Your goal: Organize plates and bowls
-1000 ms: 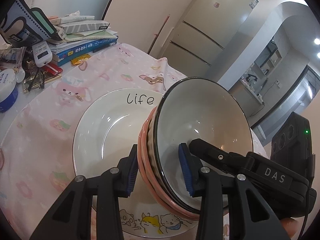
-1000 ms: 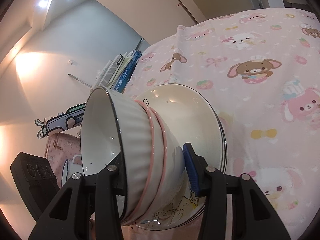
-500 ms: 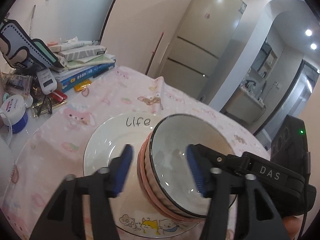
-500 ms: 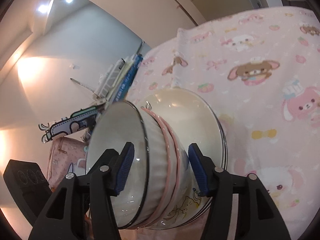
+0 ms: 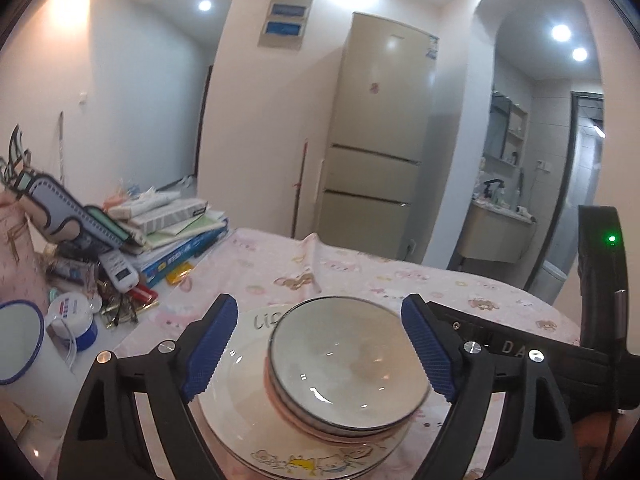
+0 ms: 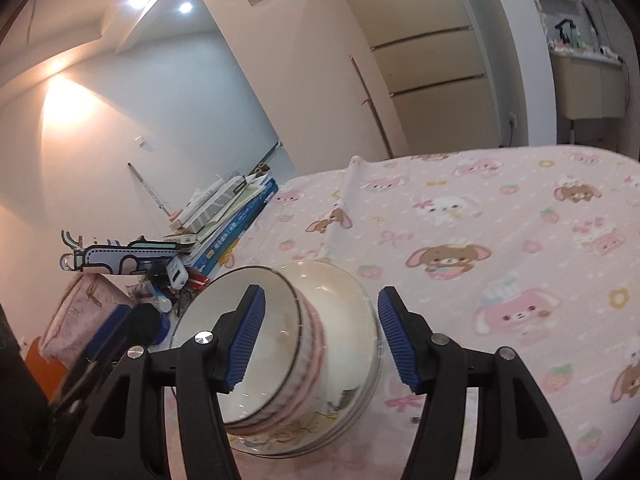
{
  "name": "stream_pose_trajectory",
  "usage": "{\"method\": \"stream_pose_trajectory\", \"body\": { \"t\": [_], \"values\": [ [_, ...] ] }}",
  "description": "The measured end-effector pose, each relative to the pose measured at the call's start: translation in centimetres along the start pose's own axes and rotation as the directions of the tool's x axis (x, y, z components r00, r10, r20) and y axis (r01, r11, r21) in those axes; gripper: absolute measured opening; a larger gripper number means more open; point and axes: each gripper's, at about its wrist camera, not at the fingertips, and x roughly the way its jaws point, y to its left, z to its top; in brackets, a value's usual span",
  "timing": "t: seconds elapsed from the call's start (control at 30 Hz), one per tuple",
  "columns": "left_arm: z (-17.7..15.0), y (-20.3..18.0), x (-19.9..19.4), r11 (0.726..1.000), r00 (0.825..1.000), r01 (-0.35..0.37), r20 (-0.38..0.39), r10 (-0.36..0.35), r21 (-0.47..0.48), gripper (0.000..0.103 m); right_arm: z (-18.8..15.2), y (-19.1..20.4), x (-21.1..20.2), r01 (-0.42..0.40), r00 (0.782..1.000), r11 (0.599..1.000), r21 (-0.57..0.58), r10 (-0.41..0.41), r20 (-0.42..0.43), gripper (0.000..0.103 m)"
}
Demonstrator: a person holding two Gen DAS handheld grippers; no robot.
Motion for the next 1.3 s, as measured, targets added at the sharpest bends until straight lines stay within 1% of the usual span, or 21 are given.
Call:
{"method": "stream_pose_trajectory", "body": {
  "t": [0.1,0.17,0.2,0.23,0.27,0.3,0.33,0.37,0.5,0.7,0.8,0.93,1.07,1.13,1.23,1.3],
  "values": [
    [0.2,-1.2,-1.2,0.999,0.998,0.010,0.058,-0.012,0.031,0.087,0.1,-0.9,-2.3,0.058,0.996,0.998,-0.030,-0.056,0.074,0.065],
    [0.3,-2.2,-1.9,0.998,0.996,0.022,0.087,-0.026,0.056,0.094,0.0,-1.4,-4.1,0.098,0.987,0.994,-0.051,-0.091,0.129,0.070],
    [0.3,-2.6,-2.2,0.998,0.995,0.023,0.098,-0.029,0.064,0.096,0.0,-1.6,-4.9,0.119,0.982,0.991,-0.061,-0.109,0.155,0.072],
    [0.3,-3.0,-2.5,0.997,0.993,0.022,0.117,-0.031,0.071,0.100,0.0,-1.8,-5.8,0.139,0.975,0.988,-0.068,-0.125,0.182,0.077],
    [0.3,-3.5,-3.0,0.997,0.989,0.017,0.148,-0.028,0.076,0.103,-0.1,-2.1,-6.9,0.160,0.966,0.984,-0.074,-0.141,0.216,0.085],
    [0.3,-3.7,-3.4,0.997,0.986,0.012,0.167,-0.024,0.073,0.103,-0.1,-2.4,-7.7,0.175,0.958,0.982,-0.077,-0.151,0.245,0.089],
    [0.3,-4.0,-3.8,0.998,0.982,0.010,0.187,-0.023,0.068,0.103,-0.2,-2.6,-8.6,0.188,0.948,0.979,-0.078,-0.160,0.274,0.100],
    [0.4,-4.3,-4.2,0.998,0.979,0.020,0.200,-0.033,0.063,0.103,-0.3,-2.9,-9.7,0.201,0.937,0.977,-0.078,-0.168,0.305,0.103],
    [0.3,-5.3,-5.3,0.997,0.976,0.050,0.209,-0.062,0.062,0.103,-0.7,-3.7,-13.0,0.218,0.909,0.974,-0.067,-0.177,0.377,0.103],
    [-0.2,-7.8,-7.8,0.992,0.972,0.027,0.227,-0.054,0.121,0.103,-1.7,-4.2,-17.7,0.251,0.867,0.965,-0.074,-0.190,0.460,0.103],
    [-0.4,-8.7,-9.5,0.992,0.965,0.028,0.255,-0.060,0.126,0.103,-2.2,-4.2,-19.9,0.263,0.845,0.961,-0.084,-0.187,0.502,0.103],
    [-0.7,-9.7,-11.4,0.991,0.960,0.050,0.269,-0.081,0.122,0.103,-3.0,-3.7,-22.3,0.272,0.826,0.958,-0.092,-0.184,0.533,0.103],
    [-1.2,-10.4,-13.7,0.990,0.950,0.068,0.296,-0.103,0.126,0.103,-4.5,-3.1,-25.3,0.306,0.798,0.948,-0.091,-0.203,0.567,0.103],
    [-1.6,-10.9,-15.5,0.989,0.940,0.067,0.324,-0.108,0.135,0.103,-5.3,-2.9,-26.9,0.312,0.786,0.946,-0.081,-0.209,0.582,0.103],
    [-2.0,-11.4,-17.7,0.988,0.929,0.050,0.357,-0.100,0.146,0.103,-6.1,-2.5,-29.1,0.317,0.775,0.945,-0.076,-0.212,0.595,0.103],
    [-2.1,-11.5,-18.5,0.987,0.923,0.046,0.371,-0.100,0.153,0.103,-6.4,-2.2,-29.8,0.319,0.772,0.944,-0.083,-0.208,0.601,0.103]
  ]
}}
